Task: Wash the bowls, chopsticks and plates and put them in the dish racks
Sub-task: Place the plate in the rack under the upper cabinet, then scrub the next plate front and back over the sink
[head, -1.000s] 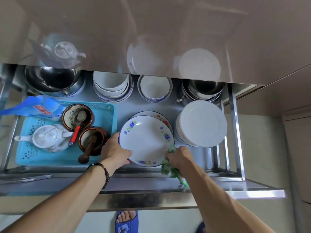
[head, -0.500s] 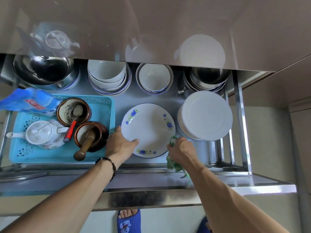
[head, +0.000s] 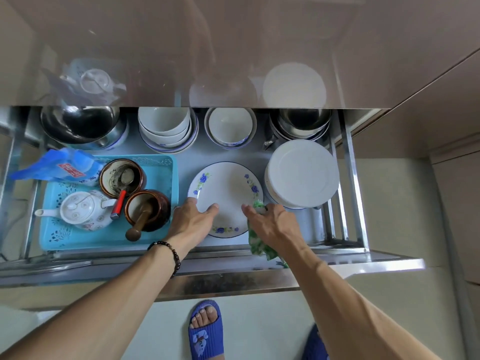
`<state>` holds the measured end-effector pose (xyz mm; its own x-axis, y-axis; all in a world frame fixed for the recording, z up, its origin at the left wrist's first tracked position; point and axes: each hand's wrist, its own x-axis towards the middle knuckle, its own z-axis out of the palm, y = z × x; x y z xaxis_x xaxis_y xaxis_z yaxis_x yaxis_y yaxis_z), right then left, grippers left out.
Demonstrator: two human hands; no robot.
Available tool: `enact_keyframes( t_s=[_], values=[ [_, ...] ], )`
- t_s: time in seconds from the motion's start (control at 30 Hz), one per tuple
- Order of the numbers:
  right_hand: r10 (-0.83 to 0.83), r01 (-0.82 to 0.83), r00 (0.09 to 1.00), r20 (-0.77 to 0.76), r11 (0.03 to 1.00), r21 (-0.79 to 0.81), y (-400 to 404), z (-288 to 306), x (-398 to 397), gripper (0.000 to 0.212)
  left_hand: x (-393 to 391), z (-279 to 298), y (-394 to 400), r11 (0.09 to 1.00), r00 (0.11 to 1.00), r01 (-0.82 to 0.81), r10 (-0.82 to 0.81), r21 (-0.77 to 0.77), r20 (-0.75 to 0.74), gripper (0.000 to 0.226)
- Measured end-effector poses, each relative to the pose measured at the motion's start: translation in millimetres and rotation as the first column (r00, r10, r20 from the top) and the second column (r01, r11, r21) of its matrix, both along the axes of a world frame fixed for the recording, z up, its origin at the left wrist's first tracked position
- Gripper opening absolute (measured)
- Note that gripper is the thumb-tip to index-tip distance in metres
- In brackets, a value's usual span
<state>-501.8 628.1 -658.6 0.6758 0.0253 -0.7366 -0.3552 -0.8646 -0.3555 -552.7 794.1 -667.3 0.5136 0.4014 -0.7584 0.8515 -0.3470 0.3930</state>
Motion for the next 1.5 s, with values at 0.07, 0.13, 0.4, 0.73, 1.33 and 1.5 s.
enact_keyframes(
  t_s=[0.07,0.13,0.4,0.73,1.33,1.5],
  values=[
    [-0.045,0.044,0.999,0.006,0.996,0.076,-2,25,-3,0.065,-4,28,-5,0.999,0.997,0.05,-0.05,0.003,0.062,0.062],
    [-0.035,0.034,0.999,0.013,0.992,0.126,-3,56,-6,0.061,-6,63,-12,0.996,0.988,0.087,-0.09,0.029,0.122,0.056],
    [-0.017,-0.012,0.988,0.151,0.982,0.189,-46,206,22,0.057,16,230,-57,0.967,0.943,0.174,-0.218,0.185,0.253,0.049],
    [-0.015,-0.082,0.947,0.322,0.954,0.287,-131,416,80,0.048,64,434,-140,0.94,0.855,0.156,-0.283,0.304,0.434,0.046],
    [-0.159,0.079,0.89,0.427,0.977,0.199,-142,519,308,0.063,267,533,-104,0.987,0.823,-0.09,-0.003,0.135,0.568,0.054],
    [-0.172,0.14,0.902,0.396,0.984,0.11,-130,501,355,0.067,312,512,-84,0.975,0.866,-0.165,0.069,0.152,0.496,0.059]
  ],
)
